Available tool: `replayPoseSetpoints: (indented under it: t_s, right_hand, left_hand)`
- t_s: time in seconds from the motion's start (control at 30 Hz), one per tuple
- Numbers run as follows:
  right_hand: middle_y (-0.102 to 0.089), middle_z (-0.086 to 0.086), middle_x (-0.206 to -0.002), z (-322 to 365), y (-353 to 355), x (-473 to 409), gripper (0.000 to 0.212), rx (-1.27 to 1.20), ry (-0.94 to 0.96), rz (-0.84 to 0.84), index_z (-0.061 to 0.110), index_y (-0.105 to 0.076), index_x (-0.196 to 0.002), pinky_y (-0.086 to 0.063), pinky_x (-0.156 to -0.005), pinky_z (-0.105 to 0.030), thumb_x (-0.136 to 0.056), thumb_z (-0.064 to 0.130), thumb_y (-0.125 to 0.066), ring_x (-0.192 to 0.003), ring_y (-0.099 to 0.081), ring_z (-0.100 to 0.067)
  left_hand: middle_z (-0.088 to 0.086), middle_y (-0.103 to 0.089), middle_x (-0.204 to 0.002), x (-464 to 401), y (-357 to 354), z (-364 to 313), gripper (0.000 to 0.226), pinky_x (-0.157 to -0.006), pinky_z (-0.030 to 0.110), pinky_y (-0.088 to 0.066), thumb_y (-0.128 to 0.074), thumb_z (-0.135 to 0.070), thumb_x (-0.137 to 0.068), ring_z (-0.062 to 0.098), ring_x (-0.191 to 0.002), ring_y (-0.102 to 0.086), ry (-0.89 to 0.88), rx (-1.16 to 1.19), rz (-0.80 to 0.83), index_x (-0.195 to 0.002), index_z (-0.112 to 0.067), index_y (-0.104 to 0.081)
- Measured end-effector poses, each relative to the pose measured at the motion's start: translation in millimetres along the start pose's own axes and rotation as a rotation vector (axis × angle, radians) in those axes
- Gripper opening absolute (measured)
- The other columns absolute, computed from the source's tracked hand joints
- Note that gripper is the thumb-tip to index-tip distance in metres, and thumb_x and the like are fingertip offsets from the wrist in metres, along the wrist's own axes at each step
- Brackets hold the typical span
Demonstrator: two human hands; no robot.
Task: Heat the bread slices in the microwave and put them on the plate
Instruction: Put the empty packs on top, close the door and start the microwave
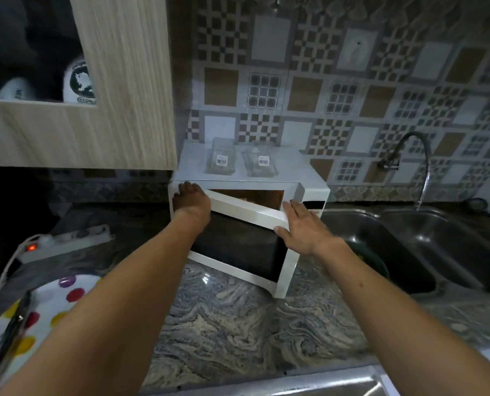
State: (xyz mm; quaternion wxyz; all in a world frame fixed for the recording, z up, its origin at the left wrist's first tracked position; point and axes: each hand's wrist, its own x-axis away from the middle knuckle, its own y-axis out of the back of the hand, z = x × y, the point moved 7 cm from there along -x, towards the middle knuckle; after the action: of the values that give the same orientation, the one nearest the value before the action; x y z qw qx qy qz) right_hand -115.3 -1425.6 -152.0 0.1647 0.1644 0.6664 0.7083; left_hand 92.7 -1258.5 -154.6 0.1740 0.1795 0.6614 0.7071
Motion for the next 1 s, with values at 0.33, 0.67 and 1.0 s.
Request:
replayPoseSetpoints:
  t_s: [0.33,0.67,1.0]
  right_hand:
    - [0.018,-0.014,-0.166,-38.4,3.7,-56.0,0.085,-0.041,0.033,0.028,0.01,0.004,-0.16,0.007,-0.124,-0.051,-0.102,0.055,-0.039,-0.153,0.02,-0.027]
    - [0.022,-0.008,-0.166,-64.1,6.8,-94.4,0.092,-0.012,0.04,0.159,0.015,0.007,-0.161,0.006,-0.123,-0.051,-0.099,0.06,-0.044,-0.153,0.02,-0.027]
    - [0.021,-0.007,-0.166,-70.3,5.5,-115.0,0.092,-0.003,0.08,0.108,0.013,0.014,-0.159,0.006,-0.124,-0.051,-0.1,0.057,-0.042,-0.154,0.016,-0.026]
  left_hand:
    - [0.033,-0.019,-0.153,59.6,-29.7,-94.3,0.089,-0.108,0.045,-0.038,-0.063,-0.027,-0.084,0.043,-0.135,-0.034,0.053,0.137,-0.258,-0.15,0.007,-0.014]
    - [0.015,-0.062,-0.119,51.5,-69.3,-201.5,0.044,-0.09,0.044,-0.053,-0.063,-0.038,-0.091,0.035,-0.108,-0.06,-0.191,0.581,0.112,-0.123,-0.01,-0.054]
    - [0.019,-0.071,-0.094,1.4,-81.9,-235.0,0.04,-0.083,0.044,-0.055,-0.064,-0.04,-0.093,0.034,-0.091,-0.067,-0.14,0.799,0.136,-0.098,-0.001,-0.065]
